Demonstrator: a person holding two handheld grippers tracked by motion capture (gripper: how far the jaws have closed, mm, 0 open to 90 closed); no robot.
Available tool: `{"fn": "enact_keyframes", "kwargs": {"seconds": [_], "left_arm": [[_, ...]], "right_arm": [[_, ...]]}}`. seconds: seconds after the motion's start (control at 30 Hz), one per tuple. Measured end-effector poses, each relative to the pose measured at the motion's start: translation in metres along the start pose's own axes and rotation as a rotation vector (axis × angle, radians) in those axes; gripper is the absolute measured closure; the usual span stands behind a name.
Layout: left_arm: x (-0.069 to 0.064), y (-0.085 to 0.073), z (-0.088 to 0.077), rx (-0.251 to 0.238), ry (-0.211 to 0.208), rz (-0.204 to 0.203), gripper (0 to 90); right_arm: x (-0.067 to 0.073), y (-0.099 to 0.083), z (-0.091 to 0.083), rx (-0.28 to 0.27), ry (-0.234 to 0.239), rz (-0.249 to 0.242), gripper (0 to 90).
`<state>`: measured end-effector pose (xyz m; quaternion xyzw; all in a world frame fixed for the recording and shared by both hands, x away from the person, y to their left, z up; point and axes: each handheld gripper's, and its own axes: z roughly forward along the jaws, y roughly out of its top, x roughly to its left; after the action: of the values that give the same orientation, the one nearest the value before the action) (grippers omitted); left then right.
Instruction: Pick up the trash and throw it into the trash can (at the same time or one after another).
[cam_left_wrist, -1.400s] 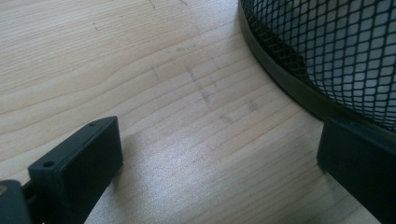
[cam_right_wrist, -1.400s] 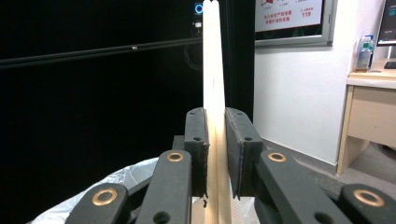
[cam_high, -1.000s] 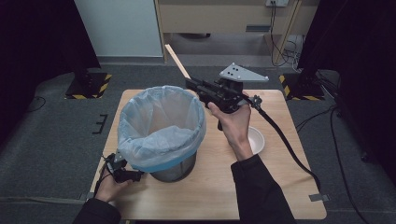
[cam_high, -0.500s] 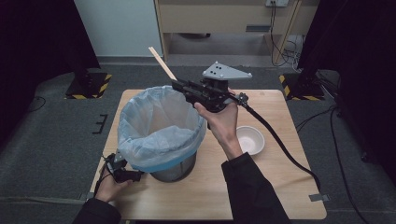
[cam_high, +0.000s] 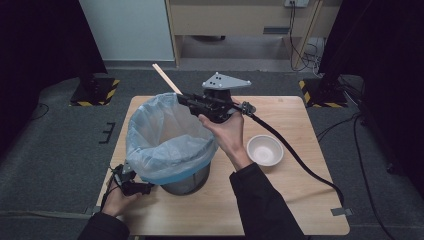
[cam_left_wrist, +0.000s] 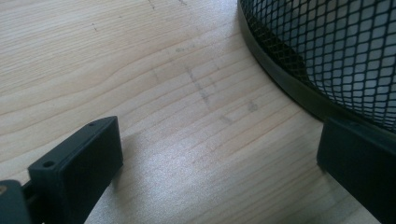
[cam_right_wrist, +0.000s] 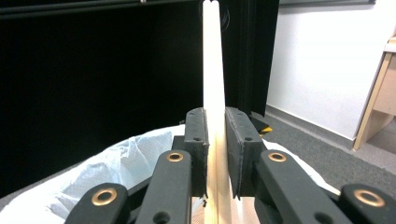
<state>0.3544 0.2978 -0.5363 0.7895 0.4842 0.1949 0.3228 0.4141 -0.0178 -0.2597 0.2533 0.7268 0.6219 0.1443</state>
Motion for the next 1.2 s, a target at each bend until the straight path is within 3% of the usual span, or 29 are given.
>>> {"fn": "enact_keyframes", "kwargs": {"seconds": [0.07, 0.13, 0.23, 0.47, 0.53, 0.57, 0.6, 0.67, 0.83, 1.0, 1.2], "left_arm": [[0.000, 0.000, 0.000, -0.001, 0.000, 0.000, 0.0], [0.000, 0.000, 0.000, -0.001, 0.000, 0.000, 0.0], [0.000, 0.000, 0.000, -0.001, 0.000, 0.000, 0.0], [0.000, 0.000, 0.000, -0.002, 0.000, 0.000, 0.0], [0.000, 0.000, 0.000, -0.001, 0.000, 0.000, 0.0], [0.000, 0.000, 0.000, -0.001, 0.000, 0.000, 0.0], [0.000, 0.000, 0.000, -0.002, 0.000, 0.000, 0.0], [0.000, 0.000, 0.000, -0.001, 0.000, 0.000, 0.0], [0.000, 0.000, 0.000, -0.001, 0.000, 0.000, 0.0], [0.000, 0.000, 0.000, -0.002, 0.001, 0.000, 0.0], [-0.001, 0.000, 0.000, -0.001, 0.001, 0.001, 0.0]], "right_arm": [[0.000, -0.002, 0.003, 0.006, 0.003, 0.001, 77.8], [0.000, -0.003, 0.005, 0.005, 0.009, 0.016, 63.9], [-0.002, -0.002, 0.005, 0.015, 0.010, 0.022, 59.3], [-0.007, 0.013, -0.015, -0.035, -0.024, 0.030, 45.9], [-0.010, 0.019, -0.027, -0.039, -0.052, 0.013, 43.9], [-0.013, 0.022, -0.037, -0.066, -0.068, 0.012, 43.9], [-0.013, 0.022, -0.037, -0.066, -0.068, 0.012, 43.9], [-0.020, 0.022, -0.052, -0.133, -0.081, 0.032, 43.8], [-0.044, 0.015, -0.092, -0.203, -0.160, 0.077, 37.1], [-0.066, -0.007, -0.127, -0.212, -0.238, 0.114, 35.0], [-0.085, -0.035, -0.148, -0.194, -0.296, 0.140, 33.4]]}}
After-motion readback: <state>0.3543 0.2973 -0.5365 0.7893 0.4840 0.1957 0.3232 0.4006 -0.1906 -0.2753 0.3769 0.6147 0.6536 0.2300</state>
